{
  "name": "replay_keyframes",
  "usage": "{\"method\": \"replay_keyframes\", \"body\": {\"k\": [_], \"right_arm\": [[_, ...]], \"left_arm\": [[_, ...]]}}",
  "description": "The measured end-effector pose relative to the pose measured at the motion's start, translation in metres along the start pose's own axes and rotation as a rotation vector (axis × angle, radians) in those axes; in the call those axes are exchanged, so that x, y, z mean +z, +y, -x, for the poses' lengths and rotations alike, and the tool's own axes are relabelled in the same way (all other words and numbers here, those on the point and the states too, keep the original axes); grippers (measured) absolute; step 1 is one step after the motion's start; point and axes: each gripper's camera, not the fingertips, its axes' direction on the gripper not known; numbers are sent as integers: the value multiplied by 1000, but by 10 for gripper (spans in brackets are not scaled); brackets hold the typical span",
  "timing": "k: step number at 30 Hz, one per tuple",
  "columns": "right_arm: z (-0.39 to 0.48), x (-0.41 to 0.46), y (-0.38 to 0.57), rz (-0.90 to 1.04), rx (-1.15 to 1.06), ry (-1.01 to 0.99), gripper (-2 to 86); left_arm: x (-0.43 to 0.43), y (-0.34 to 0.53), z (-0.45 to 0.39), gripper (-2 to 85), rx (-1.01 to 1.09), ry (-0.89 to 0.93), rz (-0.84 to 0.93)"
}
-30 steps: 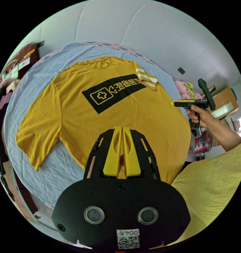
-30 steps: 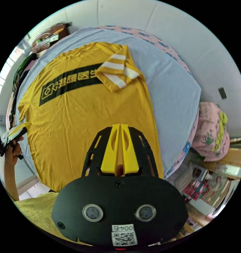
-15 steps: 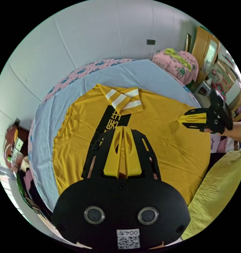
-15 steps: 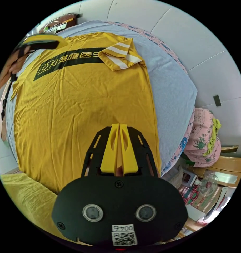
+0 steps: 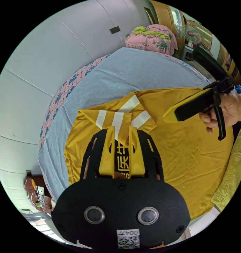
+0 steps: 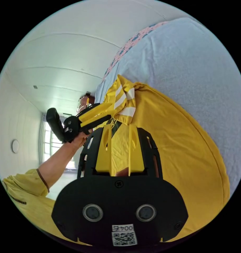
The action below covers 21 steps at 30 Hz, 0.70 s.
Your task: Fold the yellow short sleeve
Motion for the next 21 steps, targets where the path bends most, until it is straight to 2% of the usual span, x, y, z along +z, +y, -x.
{"method": "replay_keyframes", "body": {"k": [12, 18, 21], "right_arm": [[-86, -15, -34, -11, 100, -54, 87], [-116, -24, -57, 4, 105, -61, 75], [-130, -29, -68, 10, 113, -50, 41]], "left_arm": [[51, -62, 34, 81, 151, -75, 26], [74, -74, 78, 29, 53, -55, 38], [82, -74, 114, 15, -70, 26, 32]]}}
